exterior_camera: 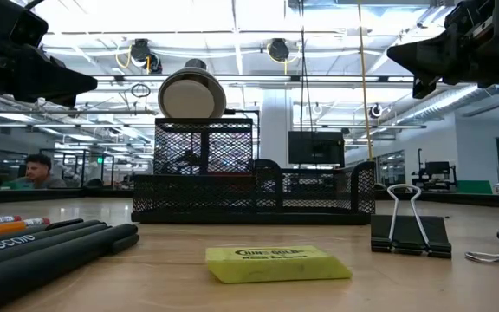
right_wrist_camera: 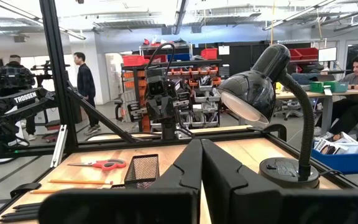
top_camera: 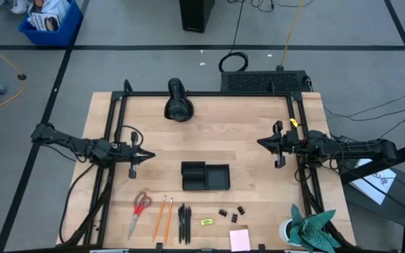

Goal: Pick and place office supplies into organizer

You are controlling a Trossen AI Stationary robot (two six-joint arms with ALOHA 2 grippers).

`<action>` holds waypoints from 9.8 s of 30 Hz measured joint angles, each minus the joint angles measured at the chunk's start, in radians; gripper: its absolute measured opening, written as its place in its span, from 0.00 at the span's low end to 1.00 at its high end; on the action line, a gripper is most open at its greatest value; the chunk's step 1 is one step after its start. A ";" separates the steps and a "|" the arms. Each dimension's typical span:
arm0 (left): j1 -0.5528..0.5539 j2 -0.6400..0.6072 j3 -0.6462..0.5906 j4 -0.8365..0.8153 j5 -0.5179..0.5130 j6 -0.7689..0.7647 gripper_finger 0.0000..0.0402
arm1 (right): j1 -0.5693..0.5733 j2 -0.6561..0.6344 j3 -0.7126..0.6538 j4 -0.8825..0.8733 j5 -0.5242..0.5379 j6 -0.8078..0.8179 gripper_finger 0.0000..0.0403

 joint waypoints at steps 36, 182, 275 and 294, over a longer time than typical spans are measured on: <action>0.001 0.000 0.000 0.218 -0.066 -0.352 0.06 | 0.000 0.000 0.000 0.023 -0.002 0.000 0.00; -0.393 1.759 1.085 -0.703 -0.059 -1.887 0.02 | 0.000 0.000 0.000 0.154 0.000 -0.131 0.00; 0.093 1.483 0.638 0.852 -0.043 -0.151 0.03 | 0.000 0.031 0.000 0.173 0.000 -0.131 0.00; 0.046 1.676 0.597 1.047 -0.108 -0.191 0.03 | 0.000 0.034 0.000 0.187 0.000 -0.131 0.00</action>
